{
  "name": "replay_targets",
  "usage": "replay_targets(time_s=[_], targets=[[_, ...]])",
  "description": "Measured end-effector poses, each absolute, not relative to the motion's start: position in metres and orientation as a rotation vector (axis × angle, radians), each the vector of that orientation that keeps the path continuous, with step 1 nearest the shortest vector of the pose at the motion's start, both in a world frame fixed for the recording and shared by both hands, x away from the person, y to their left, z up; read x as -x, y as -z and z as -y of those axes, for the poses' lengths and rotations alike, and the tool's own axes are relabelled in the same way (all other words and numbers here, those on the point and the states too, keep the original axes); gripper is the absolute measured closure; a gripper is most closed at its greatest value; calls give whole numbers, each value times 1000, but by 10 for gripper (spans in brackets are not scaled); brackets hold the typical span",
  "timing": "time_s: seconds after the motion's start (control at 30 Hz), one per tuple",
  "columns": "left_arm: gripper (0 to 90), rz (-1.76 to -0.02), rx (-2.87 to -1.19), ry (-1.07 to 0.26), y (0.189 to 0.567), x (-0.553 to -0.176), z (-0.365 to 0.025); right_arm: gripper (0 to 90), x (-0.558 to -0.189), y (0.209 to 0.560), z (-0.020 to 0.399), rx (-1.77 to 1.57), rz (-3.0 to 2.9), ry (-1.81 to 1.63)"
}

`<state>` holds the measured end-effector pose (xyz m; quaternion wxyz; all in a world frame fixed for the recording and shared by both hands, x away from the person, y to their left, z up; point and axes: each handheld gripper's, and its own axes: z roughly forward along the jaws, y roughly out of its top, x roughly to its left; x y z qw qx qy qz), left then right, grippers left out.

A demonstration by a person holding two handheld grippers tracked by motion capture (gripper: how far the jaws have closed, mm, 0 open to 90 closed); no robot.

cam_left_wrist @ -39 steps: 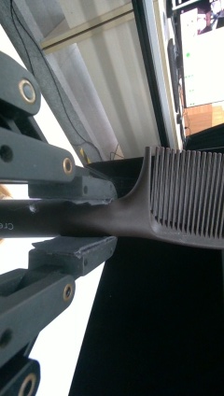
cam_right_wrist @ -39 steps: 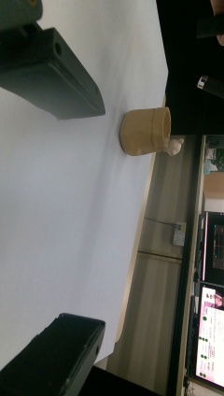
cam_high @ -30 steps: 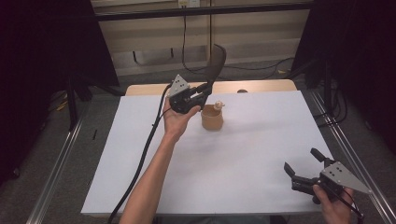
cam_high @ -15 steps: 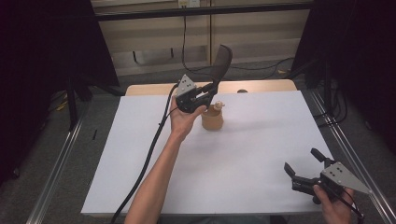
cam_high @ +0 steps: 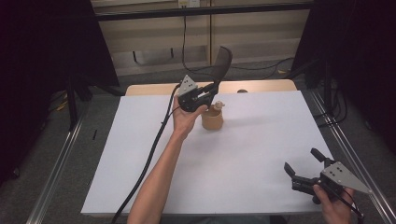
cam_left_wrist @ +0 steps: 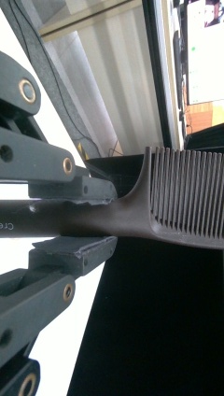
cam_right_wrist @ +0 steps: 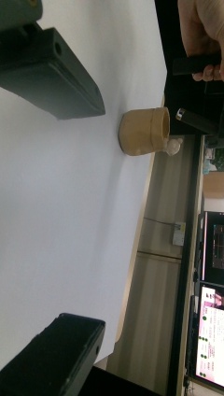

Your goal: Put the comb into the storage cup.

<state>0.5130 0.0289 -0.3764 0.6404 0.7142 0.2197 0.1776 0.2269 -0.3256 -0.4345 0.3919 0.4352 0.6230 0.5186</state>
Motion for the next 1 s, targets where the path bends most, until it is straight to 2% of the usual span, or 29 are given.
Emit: replay_targets(time_s=[1.0], targets=[[729,-467,-1690,-419,401,-511,-27,0,-227,435,326,-1097,-1592,-1318]])
